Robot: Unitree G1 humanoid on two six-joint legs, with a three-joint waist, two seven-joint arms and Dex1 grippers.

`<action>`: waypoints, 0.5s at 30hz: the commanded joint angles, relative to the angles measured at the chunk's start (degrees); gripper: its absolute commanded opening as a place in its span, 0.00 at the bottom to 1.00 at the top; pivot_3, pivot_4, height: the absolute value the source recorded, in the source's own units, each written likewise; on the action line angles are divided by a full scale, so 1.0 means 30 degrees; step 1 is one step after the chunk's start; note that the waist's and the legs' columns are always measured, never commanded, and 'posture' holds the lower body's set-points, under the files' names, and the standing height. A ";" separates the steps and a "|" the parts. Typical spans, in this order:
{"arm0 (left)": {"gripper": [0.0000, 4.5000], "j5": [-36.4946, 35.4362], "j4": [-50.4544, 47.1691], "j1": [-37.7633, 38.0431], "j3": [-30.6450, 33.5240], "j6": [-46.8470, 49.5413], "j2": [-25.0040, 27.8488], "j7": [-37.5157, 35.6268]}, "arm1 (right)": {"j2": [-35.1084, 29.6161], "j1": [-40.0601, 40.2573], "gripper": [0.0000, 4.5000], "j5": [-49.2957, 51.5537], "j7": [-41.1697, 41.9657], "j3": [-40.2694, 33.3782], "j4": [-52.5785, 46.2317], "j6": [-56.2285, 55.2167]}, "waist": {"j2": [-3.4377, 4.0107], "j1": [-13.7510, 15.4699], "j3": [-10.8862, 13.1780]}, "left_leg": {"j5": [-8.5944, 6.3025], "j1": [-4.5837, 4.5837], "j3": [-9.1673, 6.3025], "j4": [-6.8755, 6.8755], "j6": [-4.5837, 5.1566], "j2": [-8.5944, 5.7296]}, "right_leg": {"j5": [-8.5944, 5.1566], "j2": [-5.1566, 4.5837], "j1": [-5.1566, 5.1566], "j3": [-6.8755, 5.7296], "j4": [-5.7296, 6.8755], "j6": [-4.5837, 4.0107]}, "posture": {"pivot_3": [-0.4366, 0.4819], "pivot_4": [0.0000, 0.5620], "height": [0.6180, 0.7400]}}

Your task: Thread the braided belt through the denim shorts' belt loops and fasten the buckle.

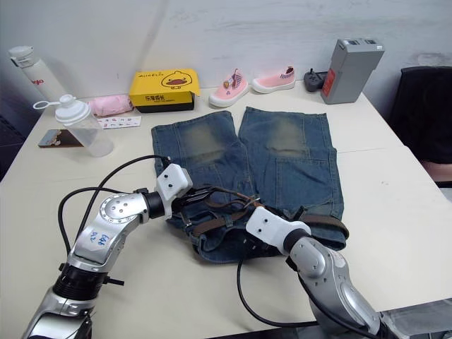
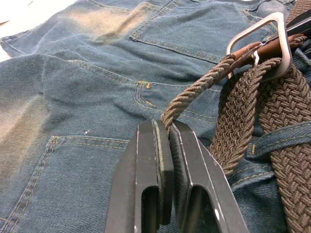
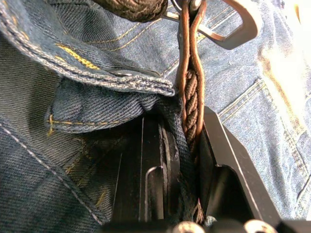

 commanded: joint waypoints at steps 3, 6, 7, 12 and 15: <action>0.02 0.0128 -0.0810 -0.0116 -0.0746 -0.0611 -0.0313 -0.0422 | 0.0239 -0.0158 0.03 -0.0418 0.0257 0.0068 -0.0444 -0.0471 | 0.0000 0.0008 0.0000 | 0.0001 -0.0001 0.0002 0.0001 0.0001 0.0000 | 0.0000 0.0000 0.0002 -0.0004 0.0008 0.0000 | 0.48 0.27 1.00; 0.02 0.0204 -0.0866 -0.0322 -0.0987 -0.0599 -0.0447 -0.0474 | 0.0207 -0.0119 0.03 -0.0505 0.0373 0.0058 -0.0442 -0.0519 | 0.0000 0.0013 0.0000 | 0.0001 -0.0001 0.0004 0.0001 0.0001 -0.0001 | 0.0000 0.0000 0.0003 -0.0002 0.0009 0.0000 | 0.48 0.27 1.00; 0.02 0.0243 -0.0880 -0.0379 -0.1053 -0.0645 -0.0483 -0.0518 | 0.0223 -0.0101 0.03 -0.0525 0.0399 0.0043 -0.0454 -0.0522 | 0.0000 0.0015 0.0000 | 0.0001 0.0000 0.0005 0.0001 0.0001 -0.0002 | 0.0000 0.0000 0.0007 -0.0005 0.0008 0.0000 | 0.48 0.27 1.00; 0.02 0.0463 -0.0723 -0.0726 -0.1328 -0.0993 -0.0483 -0.0838 | 0.0320 -0.0102 0.03 -0.0605 0.0470 0.0048 -0.0477 -0.0479 | 0.0000 0.0004 0.0000 | 0.0002 0.0002 0.0008 -0.0001 0.0000 0.0001 | 0.0000 0.0005 0.0005 -0.0004 0.0008 0.0000 | 0.48 0.27 1.00; 0.02 0.0632 -0.0549 -0.0836 -0.1372 -0.1187 -0.0474 -0.0963 | 0.0363 -0.0108 0.03 -0.0645 0.0492 0.0043 -0.0473 -0.0471 | 0.0000 0.0002 0.0000 | 0.0002 0.0001 0.0009 -0.0002 0.0001 0.0000 | 0.0000 0.0005 0.0005 -0.0004 0.0009 0.0000 | 0.48 0.27 1.00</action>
